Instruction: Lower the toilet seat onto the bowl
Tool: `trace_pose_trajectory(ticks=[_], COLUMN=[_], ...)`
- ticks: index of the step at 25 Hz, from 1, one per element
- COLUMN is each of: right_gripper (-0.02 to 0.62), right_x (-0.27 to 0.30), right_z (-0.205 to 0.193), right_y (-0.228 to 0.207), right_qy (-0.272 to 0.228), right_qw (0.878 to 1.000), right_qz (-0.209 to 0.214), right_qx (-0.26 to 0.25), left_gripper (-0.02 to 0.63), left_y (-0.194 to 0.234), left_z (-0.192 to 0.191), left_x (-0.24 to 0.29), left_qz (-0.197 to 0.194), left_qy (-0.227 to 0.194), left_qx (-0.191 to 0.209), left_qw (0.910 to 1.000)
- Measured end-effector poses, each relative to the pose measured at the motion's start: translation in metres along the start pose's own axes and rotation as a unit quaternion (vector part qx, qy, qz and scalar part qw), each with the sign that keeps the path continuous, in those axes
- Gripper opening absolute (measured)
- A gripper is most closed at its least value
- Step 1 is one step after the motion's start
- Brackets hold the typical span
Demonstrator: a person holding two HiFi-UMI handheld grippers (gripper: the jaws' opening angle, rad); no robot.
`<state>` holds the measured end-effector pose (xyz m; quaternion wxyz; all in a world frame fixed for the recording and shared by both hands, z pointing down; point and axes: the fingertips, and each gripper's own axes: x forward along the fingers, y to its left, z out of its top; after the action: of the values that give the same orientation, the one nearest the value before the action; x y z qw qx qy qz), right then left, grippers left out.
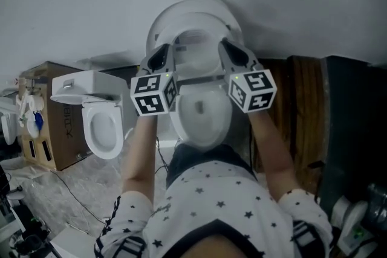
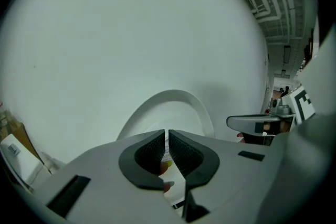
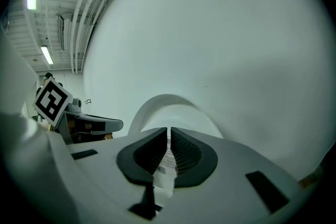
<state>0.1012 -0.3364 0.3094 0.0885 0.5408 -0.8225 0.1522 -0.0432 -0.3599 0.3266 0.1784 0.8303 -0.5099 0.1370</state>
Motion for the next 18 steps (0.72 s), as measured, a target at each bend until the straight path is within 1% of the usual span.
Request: trace_pose_trajectory(ticks=[2, 3, 5, 7, 11, 15, 18], right_gripper=[0.009, 0.014, 0.045, 0.063, 0.100, 0.138, 0.163], right_x=[0.010, 0.015, 0.023, 0.030, 0.044, 0.061, 0.073], right_z=[0.002, 0.002, 0.003, 0.002, -0.001, -0.003, -0.004], right_y=[-0.004, -0.005, -0.008, -0.010, -0.014, -0.015, -0.018], right_qy=[0.004, 0.006, 0.009, 0.014, 0.023, 0.031, 0.037], right_qw=[1.000, 1.000, 1.000, 1.000, 0.999, 0.999, 0.999], right_qz=[0.004, 0.006, 0.010, 0.014, 0.025, 0.031, 0.035], right_qx=[-0.005, -0.008, -0.010, -0.012, -0.015, -0.019, -0.018], left_gripper=[0.008, 0.025, 0.060, 0.082, 0.119, 0.172, 0.200], left_y=[0.001, 0.001, 0.002, 0.004, 0.011, 0.021, 0.027], left_z=[0.001, 0.001, 0.001, 0.001, -0.002, -0.004, -0.005], left_x=[0.005, 0.008, 0.013, 0.018, 0.029, 0.040, 0.050], left_qz=[-0.002, -0.003, -0.005, -0.005, 0.004, 0.006, 0.006], left_qy=[-0.001, 0.000, 0.001, 0.001, 0.000, 0.008, 0.011], left_qx=[0.004, 0.007, 0.013, 0.016, 0.010, -0.001, 0.002], left_qw=[1.0000, 1.0000, 0.9999, 0.9999, 0.9999, 1.0000, 0.9999])
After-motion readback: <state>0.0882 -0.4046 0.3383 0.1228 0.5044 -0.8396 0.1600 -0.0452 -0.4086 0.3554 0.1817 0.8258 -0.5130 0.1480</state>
